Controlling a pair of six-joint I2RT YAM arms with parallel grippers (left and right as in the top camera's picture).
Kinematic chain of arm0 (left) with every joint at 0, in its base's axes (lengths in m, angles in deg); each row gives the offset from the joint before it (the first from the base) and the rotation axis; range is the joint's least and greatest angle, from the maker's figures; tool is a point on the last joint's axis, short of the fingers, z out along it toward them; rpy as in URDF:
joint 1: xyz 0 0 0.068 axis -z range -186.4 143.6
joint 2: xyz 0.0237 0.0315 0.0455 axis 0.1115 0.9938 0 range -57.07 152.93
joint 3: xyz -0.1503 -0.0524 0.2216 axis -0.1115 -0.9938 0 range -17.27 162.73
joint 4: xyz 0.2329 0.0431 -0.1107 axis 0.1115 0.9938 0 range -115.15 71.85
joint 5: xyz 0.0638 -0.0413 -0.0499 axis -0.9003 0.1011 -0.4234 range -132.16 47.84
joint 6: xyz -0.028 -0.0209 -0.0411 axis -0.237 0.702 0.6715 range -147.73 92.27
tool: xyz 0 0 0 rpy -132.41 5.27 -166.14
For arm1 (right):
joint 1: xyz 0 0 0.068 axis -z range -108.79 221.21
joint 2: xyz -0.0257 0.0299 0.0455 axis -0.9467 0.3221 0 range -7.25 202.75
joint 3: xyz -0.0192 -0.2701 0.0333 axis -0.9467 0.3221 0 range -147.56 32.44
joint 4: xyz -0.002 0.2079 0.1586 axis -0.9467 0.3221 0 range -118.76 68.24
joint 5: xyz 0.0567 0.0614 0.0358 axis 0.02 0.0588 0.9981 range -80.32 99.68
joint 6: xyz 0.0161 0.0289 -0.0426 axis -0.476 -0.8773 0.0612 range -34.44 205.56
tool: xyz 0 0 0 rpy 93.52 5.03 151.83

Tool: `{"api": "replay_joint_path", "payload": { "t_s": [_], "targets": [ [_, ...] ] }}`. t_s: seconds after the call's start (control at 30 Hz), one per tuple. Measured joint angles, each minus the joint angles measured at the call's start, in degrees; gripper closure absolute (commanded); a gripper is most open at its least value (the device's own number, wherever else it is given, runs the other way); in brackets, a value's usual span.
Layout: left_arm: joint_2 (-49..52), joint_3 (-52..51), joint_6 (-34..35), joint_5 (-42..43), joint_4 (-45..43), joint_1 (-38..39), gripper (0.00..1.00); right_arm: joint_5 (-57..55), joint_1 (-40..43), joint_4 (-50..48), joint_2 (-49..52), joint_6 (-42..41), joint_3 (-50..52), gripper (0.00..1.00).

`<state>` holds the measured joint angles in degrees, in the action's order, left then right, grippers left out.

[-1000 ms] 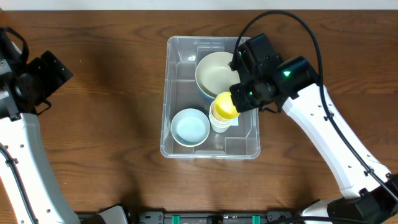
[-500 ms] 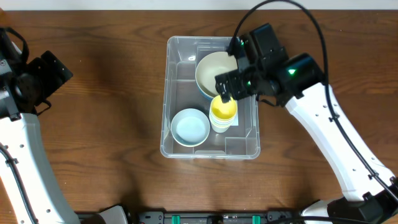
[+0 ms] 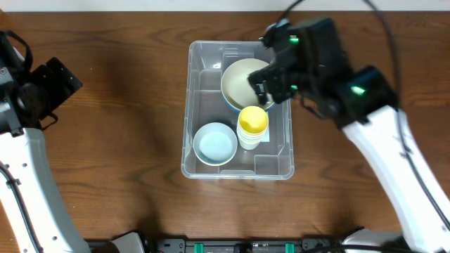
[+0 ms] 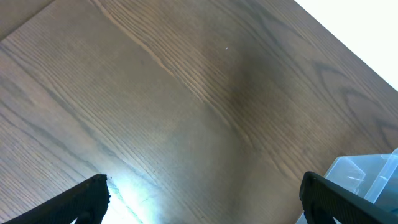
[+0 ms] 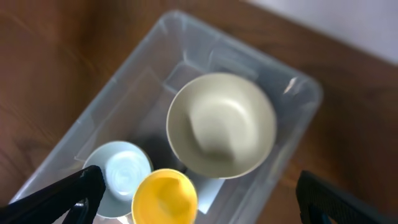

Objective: Pack container

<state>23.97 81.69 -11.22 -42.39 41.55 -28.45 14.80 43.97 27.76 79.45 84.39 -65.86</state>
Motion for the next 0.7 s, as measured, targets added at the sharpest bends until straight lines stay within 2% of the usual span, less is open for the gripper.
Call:
{"api": "replay_joint_path", "payload": {
  "t_s": [0.37, 0.53, 0.7],
  "targets": [
    [0.00, 0.00, 0.00, -0.02, -0.02, 0.00, 0.02, -4.46, 8.11, 3.78, -24.00, 1.05, 1.75, 0.01],
    [0.00, 0.00, 0.00, -0.02, -0.02, 0.00, 0.02, -5.62, 15.41, -1.55, -35.52, 1.31, 15.34, 0.01],
    [0.00, -0.02, 0.00, -0.02, -0.02, 0.00, 0.02, -5.86, 21.09, -12.79, -47.12, 1.46, 36.65, 0.01]
  ]
}}
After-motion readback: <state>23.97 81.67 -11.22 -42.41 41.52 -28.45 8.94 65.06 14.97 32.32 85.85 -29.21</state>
